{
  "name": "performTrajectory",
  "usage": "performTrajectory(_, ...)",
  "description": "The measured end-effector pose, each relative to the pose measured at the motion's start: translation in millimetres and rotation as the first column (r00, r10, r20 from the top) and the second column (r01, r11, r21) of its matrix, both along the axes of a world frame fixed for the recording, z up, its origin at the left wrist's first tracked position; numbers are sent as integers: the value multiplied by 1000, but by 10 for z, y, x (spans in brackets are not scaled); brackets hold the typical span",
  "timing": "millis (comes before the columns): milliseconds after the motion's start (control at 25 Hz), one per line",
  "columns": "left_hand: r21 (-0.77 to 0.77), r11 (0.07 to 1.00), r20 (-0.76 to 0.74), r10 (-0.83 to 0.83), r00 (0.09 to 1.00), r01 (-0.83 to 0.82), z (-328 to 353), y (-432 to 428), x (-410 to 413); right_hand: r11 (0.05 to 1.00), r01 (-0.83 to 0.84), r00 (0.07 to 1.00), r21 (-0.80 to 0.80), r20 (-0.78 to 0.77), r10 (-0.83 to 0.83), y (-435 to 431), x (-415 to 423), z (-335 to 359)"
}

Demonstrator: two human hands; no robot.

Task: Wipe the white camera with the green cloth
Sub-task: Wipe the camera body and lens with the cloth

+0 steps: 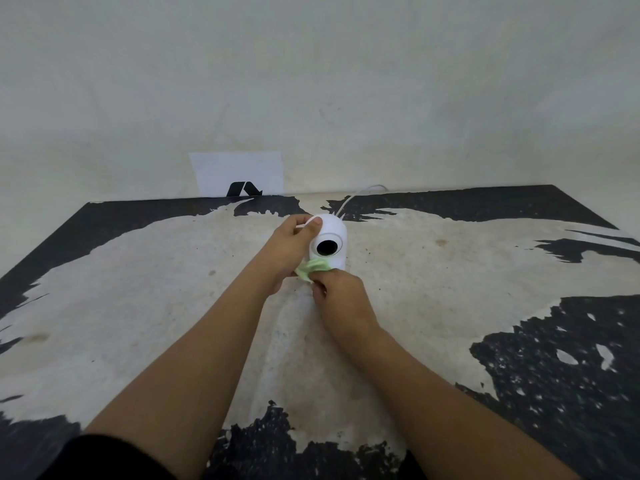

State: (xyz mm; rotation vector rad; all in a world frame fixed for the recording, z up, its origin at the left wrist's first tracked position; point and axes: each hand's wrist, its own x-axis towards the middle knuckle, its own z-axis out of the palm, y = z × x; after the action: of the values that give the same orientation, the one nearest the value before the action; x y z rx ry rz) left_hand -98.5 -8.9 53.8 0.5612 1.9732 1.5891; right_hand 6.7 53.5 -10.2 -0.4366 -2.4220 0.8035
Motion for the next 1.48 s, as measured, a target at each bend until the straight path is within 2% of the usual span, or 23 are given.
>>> performTrajectory(160,-29,1000,-29,-11,1000,10,11,-13,-25,999,37,996,-6,81,-37,198,71,28)
performTrajectory(360,-24,1000,-36,-8,999,7,-15,-9,-18,920,234,972,-315,68,-224,438,72,133)
performTrajectory(520,-4,1000,-27,-7,1000,7,-11,-7,15,864,194,975,-464,-3,-221,570,-138,307)
performTrajectory(680,67,998,-24,-8,1000,9,-14,-13,85,864,73,982,-498,-116,-149,514,-245,600)
performTrajectory(840,147,989,-102,20,995,-5,-108,-12,104,931,-30,994,-364,-105,-9,261,-148,579)
performTrajectory(960,192,981,-174,30,984,4,-202,-7,119,955,-47,997,-293,-67,28,208,-57,354)
performTrajectory(1080,206,978,-110,10,994,13,-221,-24,171,930,-35,999,-365,-44,21,314,-78,377)
performTrajectory(1160,211,978,-51,1,999,10,-192,-22,184,937,-43,999,-347,-32,34,350,-151,505)
performTrajectory(1240,193,981,-52,-22,998,32,-177,-20,173,974,-52,997,-220,37,62,337,-247,615)
performTrajectory(1360,205,979,-37,0,999,8,-200,-37,161,991,-37,975,127,221,8,228,-269,645)
performTrajectory(1400,196,979,-80,67,995,-50,-213,-61,142,982,-32,972,187,235,-13,197,-245,623)
performTrajectory(1480,158,980,-357,170,919,-121,-187,-122,79,986,-35,979,164,203,1,164,-225,584)
